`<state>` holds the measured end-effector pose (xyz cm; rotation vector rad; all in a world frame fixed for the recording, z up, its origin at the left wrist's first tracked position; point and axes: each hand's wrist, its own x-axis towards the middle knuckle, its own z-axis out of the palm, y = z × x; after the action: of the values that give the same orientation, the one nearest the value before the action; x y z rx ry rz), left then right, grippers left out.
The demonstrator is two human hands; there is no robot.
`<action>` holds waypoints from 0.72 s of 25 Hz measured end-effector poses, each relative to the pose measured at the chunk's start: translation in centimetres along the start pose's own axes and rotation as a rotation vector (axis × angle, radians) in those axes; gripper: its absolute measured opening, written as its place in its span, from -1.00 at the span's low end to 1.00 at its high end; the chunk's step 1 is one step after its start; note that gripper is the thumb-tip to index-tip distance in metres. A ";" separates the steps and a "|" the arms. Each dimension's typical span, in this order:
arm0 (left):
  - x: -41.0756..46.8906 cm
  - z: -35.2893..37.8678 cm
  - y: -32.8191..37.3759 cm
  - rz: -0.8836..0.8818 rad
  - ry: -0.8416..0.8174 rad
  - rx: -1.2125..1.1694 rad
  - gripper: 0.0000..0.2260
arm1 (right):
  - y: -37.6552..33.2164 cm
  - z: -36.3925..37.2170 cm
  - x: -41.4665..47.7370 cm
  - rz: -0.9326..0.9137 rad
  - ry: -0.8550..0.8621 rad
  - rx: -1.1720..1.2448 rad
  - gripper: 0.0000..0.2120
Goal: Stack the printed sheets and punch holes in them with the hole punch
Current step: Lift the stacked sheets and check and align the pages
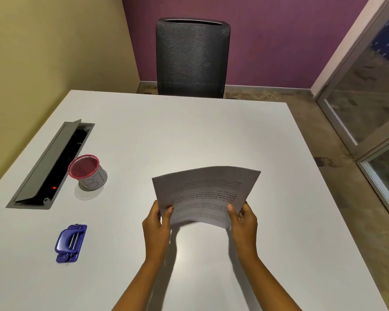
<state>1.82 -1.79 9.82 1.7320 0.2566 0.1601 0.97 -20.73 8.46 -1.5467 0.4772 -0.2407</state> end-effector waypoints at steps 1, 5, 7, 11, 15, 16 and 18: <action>0.0 -0.1 0.0 -0.006 -0.004 -0.003 -0.69 | 0.0 0.0 0.0 0.004 -0.002 -0.004 -0.81; 0.1 -0.4 0.1 0.015 -0.017 0.003 -0.61 | 0.1 0.0 -0.1 0.007 0.010 0.000 -0.79; -0.1 -0.4 0.0 0.008 -0.035 0.007 -0.63 | 0.7 -0.2 -0.2 0.030 0.007 -0.009 -0.79; -0.5 -0.3 -0.8 -0.037 -0.056 0.016 -0.71 | 1.7 -0.6 -0.5 0.077 -0.010 -0.064 -0.71; -0.5 -0.6 -1.0 -0.009 -0.030 0.037 -0.85 | 1.3 -0.8 -0.5 0.080 -0.022 -0.062 -0.79; -0.5 -0.8 -0.9 0.002 -0.020 0.035 -0.85 | 1.1 -0.9 -0.6 0.084 -0.027 -0.051 -0.83; -0.2 -1.1 -0.6 0.011 0.003 0.022 -0.86 | 0.8 -1.2 -0.8 0.092 -0.031 -0.034 -0.90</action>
<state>1.30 -0.69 9.45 1.7556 0.2518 0.1687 -0.38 -21.44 7.83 -1.5547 0.5291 -0.1384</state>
